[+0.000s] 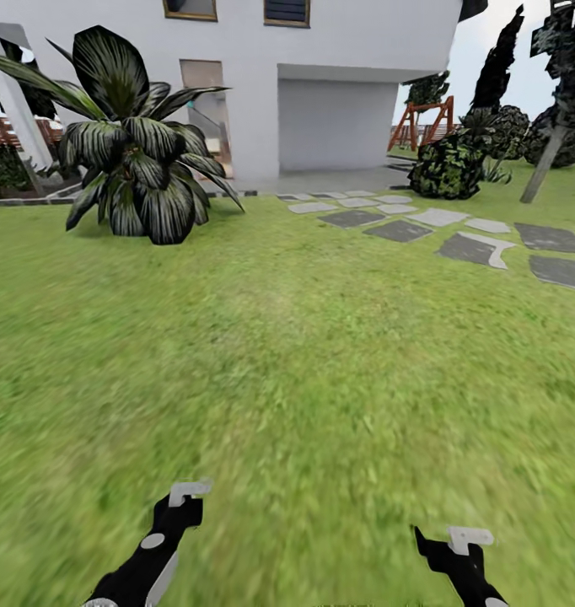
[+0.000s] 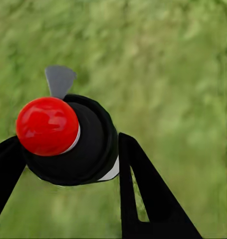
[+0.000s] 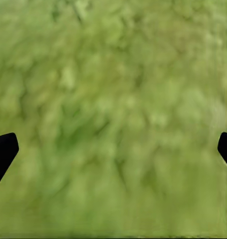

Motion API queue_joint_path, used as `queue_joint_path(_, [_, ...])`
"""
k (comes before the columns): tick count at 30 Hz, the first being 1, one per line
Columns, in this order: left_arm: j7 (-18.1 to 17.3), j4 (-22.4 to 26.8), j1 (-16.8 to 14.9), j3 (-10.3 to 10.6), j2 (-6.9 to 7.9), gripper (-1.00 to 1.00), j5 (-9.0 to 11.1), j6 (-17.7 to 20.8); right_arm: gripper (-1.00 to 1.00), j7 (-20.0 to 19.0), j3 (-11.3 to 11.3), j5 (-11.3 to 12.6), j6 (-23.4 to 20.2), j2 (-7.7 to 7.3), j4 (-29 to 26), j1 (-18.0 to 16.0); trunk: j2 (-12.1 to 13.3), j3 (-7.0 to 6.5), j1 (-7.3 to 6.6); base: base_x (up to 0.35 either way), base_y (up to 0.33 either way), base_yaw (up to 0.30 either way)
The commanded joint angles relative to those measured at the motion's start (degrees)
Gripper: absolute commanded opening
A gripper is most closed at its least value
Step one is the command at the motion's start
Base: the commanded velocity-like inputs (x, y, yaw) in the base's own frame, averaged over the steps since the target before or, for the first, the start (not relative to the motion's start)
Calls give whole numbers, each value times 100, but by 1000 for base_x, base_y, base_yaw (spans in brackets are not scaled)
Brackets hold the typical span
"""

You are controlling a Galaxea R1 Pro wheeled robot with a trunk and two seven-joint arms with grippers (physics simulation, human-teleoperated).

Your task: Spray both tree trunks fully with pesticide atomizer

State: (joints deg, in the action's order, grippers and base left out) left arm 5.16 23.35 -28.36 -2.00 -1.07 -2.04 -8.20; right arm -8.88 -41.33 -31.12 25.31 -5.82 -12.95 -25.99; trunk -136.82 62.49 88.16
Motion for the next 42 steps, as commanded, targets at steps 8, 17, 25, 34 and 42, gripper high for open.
queue_joint_path(8, [-23,301,128,-2,-15,-100,29,21,100,0,2,-3,0,2,9,3,0,0,0,0,-275,-300])
queue_joint_path(17, [-18,276,129,-2,-144,-100,2,11,100,0,1,-1,0,2,6,0,0,0,0,0,-275,-300])
queue_joint_path(25, [-15,258,129,-2,-146,-100,2,11,100,0,0,-3,0,2,7,1,0,0,0,0,-275,-300])
queue_joint_path(34, [-15,272,129,-2,-147,-100,7,11,100,0,-3,0,0,2,3,1,0,0,0,0,-275,-300])
queue_joint_path(42, [-15,294,129,-2,-146,-100,3,11,100,0,-7,0,0,1,3,3,0,0,0,0,-276,-300])
